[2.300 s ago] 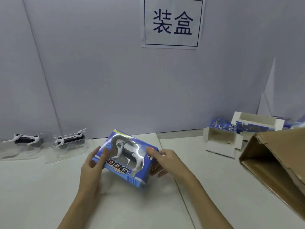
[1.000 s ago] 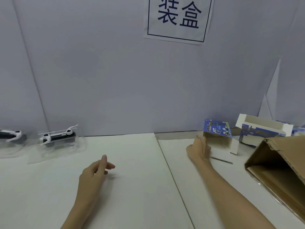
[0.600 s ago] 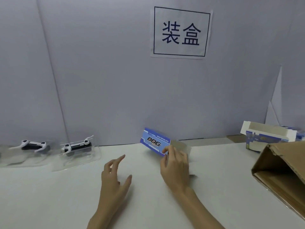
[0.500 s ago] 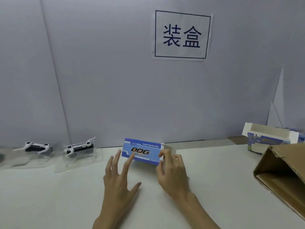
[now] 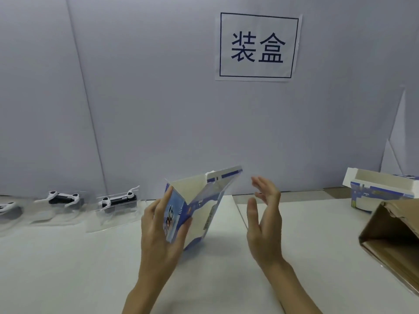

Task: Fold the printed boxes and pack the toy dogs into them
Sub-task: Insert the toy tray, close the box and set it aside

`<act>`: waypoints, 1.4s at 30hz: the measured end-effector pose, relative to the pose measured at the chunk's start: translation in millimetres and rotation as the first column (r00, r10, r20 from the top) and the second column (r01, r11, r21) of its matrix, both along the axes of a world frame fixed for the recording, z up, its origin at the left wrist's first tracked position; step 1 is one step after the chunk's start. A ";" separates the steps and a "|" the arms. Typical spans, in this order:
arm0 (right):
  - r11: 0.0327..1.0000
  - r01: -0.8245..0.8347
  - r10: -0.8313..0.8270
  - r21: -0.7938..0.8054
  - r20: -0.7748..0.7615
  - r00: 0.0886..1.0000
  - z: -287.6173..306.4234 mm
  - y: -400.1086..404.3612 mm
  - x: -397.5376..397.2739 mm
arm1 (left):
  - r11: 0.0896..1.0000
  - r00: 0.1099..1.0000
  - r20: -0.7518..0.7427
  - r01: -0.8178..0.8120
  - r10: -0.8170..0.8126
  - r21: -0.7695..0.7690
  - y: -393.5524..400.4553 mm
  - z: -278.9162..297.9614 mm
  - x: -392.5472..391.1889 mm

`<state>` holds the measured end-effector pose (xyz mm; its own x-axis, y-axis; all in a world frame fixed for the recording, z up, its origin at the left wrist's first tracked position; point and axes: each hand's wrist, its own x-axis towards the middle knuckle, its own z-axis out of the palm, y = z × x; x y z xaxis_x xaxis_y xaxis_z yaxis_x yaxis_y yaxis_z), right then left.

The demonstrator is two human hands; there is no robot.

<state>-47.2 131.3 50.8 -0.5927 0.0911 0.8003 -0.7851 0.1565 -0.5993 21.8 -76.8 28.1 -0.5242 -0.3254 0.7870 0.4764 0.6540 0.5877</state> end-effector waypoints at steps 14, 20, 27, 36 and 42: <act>0.886 -0.446 0.461 -0.124 0.319 0.828 4.2 -25.2 14.6 | 0.880 0.880 0.220 0.339 -0.422 0.332 5.8 0.7 4.0; 0.889 -0.396 0.457 -0.230 0.376 0.806 3.0 -36.4 22.9 | 0.930 0.941 0.159 0.250 -0.298 0.269 19.7 4.8 5.2; 0.816 -0.464 0.573 -0.345 0.368 0.732 15.1 -30.5 17.5 | 0.944 0.951 0.148 0.232 -0.271 0.234 15.1 9.3 7.6; 0.841 -0.418 0.535 -0.343 0.416 0.735 14.9 -29.7 15.3 | 0.925 0.950 0.108 0.253 -0.293 0.284 24.4 15.7 9.6; 0.814 -0.411 0.568 -0.410 0.413 0.712 15.5 -29.8 10.2 | 0.871 0.947 0.027 0.284 -0.321 0.401 45.5 19.4 14.9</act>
